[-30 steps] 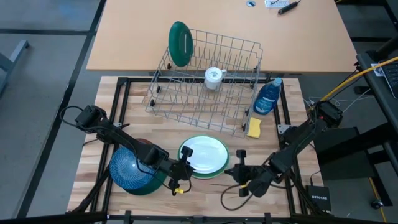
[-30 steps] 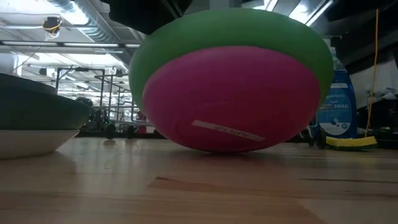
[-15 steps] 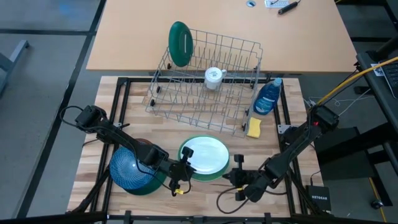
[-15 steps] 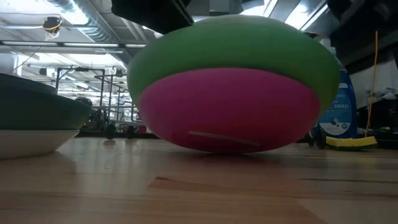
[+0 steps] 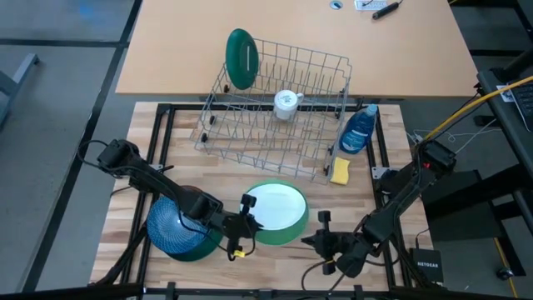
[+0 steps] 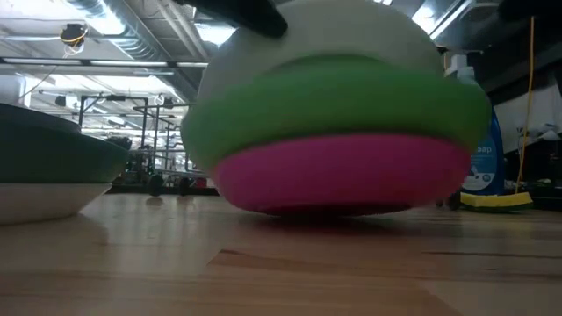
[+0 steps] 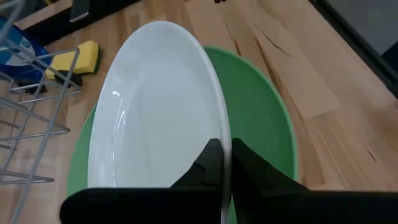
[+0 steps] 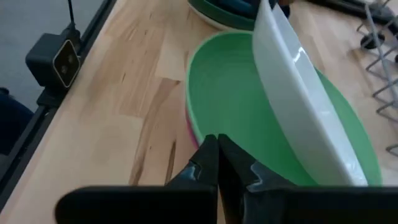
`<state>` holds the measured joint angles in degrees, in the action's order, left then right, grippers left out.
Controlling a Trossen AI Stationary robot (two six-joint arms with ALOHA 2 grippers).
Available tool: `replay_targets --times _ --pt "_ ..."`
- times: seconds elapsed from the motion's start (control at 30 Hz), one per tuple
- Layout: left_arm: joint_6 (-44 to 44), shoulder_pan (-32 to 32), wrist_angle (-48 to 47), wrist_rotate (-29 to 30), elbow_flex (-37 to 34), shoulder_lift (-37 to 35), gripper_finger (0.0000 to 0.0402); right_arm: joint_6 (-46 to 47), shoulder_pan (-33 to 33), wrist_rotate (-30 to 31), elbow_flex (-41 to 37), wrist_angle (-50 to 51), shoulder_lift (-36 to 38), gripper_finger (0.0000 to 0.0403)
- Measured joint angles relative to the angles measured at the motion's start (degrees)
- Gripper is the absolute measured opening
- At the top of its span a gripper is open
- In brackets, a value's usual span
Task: Sort dishes
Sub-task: Put the white plate in the dish rack
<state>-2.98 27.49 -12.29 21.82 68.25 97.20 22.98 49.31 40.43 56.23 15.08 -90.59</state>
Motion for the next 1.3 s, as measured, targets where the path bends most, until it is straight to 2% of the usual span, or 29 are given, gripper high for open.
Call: replay_targets --times 0.27,0.7,0.93,1.1,1.3 --pt "1.2 0.0 2.8 0.0 0.0 -2.1 0.0000 -1.0 1.5 2.6 0.0 0.0 0.0 0.0001" --pt "8.4 -0.2 6.0 0.2 0.0 -7.8 0.0000 -1.0 1.3 4.1 0.0 0.2 0.0 0.0001" --pt "9.9 -1.7 6.2 0.9 0.0 -11.8 0.0000 -1.2 1.3 4.1 0.0 0.3 0.0 0.0001" --pt "10.1 -4.2 6.2 1.0 0.0 -14.7 0.0000 -4.6 1.3 4.3 0.0 0.3 0.0 0.0001" --pt "8.2 -10.2 7.5 -0.3 0.0 -18.1 0.0000 -8.6 1.3 12.7 0.0 3.0 0.5 0.0001"
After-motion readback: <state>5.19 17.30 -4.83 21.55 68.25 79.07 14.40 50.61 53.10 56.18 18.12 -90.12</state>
